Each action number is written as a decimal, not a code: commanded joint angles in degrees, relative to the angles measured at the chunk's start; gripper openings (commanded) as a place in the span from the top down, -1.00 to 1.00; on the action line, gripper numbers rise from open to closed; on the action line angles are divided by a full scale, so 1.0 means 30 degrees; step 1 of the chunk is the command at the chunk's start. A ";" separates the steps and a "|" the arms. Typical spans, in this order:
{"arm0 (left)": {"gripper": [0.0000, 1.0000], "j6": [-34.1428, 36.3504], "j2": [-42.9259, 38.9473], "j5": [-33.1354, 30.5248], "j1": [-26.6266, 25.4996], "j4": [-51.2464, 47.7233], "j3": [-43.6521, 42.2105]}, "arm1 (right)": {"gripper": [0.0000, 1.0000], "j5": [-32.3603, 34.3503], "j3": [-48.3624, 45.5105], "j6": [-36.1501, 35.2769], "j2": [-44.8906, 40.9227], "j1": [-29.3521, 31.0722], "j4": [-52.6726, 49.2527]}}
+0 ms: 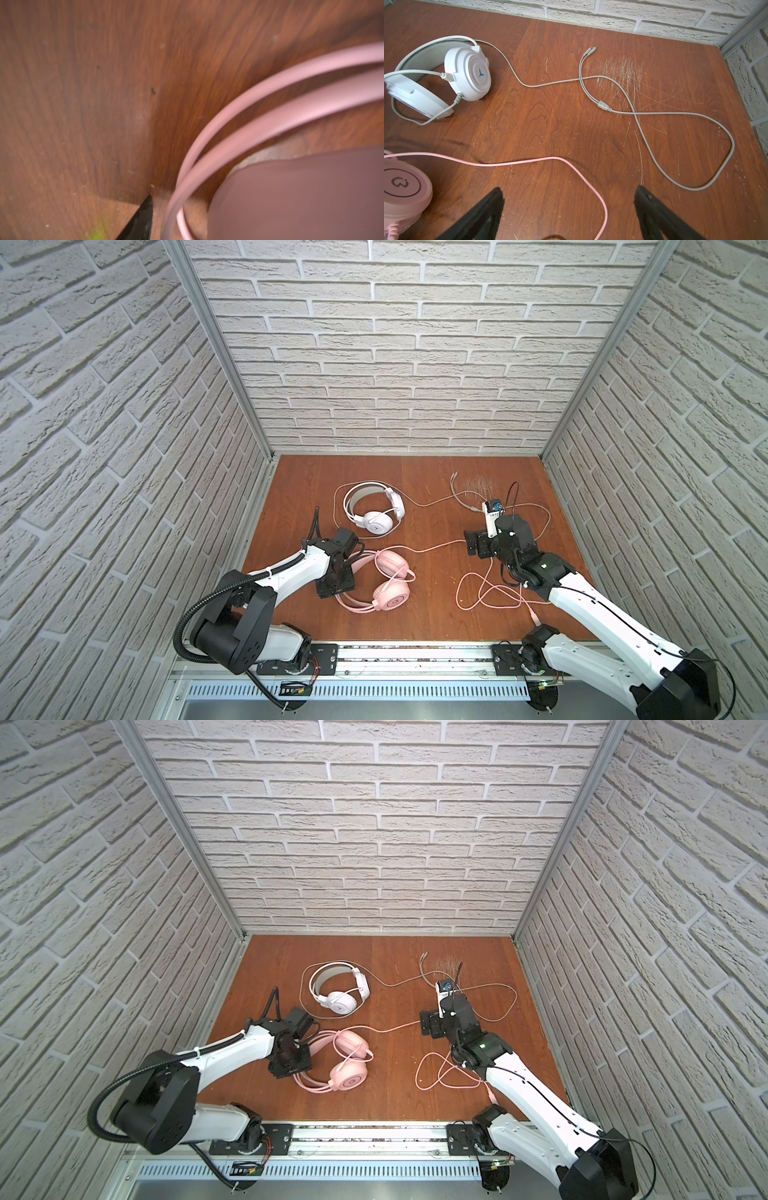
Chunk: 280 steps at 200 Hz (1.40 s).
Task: Wrap the headphones
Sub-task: 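Lower the left gripper and grasp the pink headset's headband, then lift the pink headset onto the white headset while the right gripper advances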
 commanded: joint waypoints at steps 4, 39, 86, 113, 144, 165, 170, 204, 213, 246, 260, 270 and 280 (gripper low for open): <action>0.07 -0.0159 0.1526 0.1147 -0.0222 0.1967 -0.1042 | -0.95 -0.0070 -0.0349 -0.0020 -0.0091 0.0181 0.1018; 0.10 -0.0472 0.1936 0.1355 -0.0237 0.2193 -0.1066 | -0.93 -0.0041 -0.0492 -0.0038 -0.0177 0.0163 0.0810; 0.21 -0.0816 0.1692 0.1799 -0.0306 0.3124 -0.2008 | -0.92 0.0274 -0.0913 0.0198 -0.0964 0.0159 0.0722; 0.30 -0.0773 0.1829 0.1511 -0.0339 0.3056 -0.1950 | -0.92 0.0334 -0.1155 0.0343 -0.1298 0.0181 0.0813; 0.59 -0.0841 0.1986 0.1177 -0.0328 0.2883 -0.1724 | -0.92 0.0233 -0.1150 0.0358 -0.1328 0.0181 0.0667; 0.68 -0.1024 0.2053 0.1483 -0.0407 0.3111 -0.1658 | -0.92 -0.0107 -0.1050 -0.0101 -0.1299 0.0181 0.0283; 0.77 -0.0977 0.2049 0.1528 -0.0421 0.3076 -0.1608 | -0.92 -0.0059 -0.0944 -0.0379 -0.1271 0.0180 -0.0048; 1.00 -0.0040 0.1873 0.1185 -0.0423 0.2136 -0.0822 | -0.94 0.0729 -0.0433 -0.1597 -0.1529 0.0193 -0.2054; 1.00 0.0516 0.1873 0.1053 -0.0427 0.1906 -0.0508 | -0.95 0.0615 -0.0450 -0.1358 -0.1562 0.0180 -0.1925; 1.00 0.3014 0.1520 0.0967 -0.0417 0.1026 0.1047 | -0.96 -0.1344 0.0268 -0.0982 -0.0536 0.0159 -0.1342; 1.00 0.3330 0.1126 0.1115 -0.0358 0.0691 0.1745 | -0.95 -0.2204 0.0851 -0.1129 0.0349 0.0171 -0.1406; 1.00 0.3537 0.0893 0.1639 -0.0246 0.0681 0.2273 | -0.95 -0.2646 0.1215 -0.1306 0.0920 0.0181 -0.1470; 1.00 0.3674 0.0697 0.1675 -0.0264 0.0435 0.2876 | -0.95 -0.2956 0.1430 -0.1403 0.1354 0.0172 -0.1472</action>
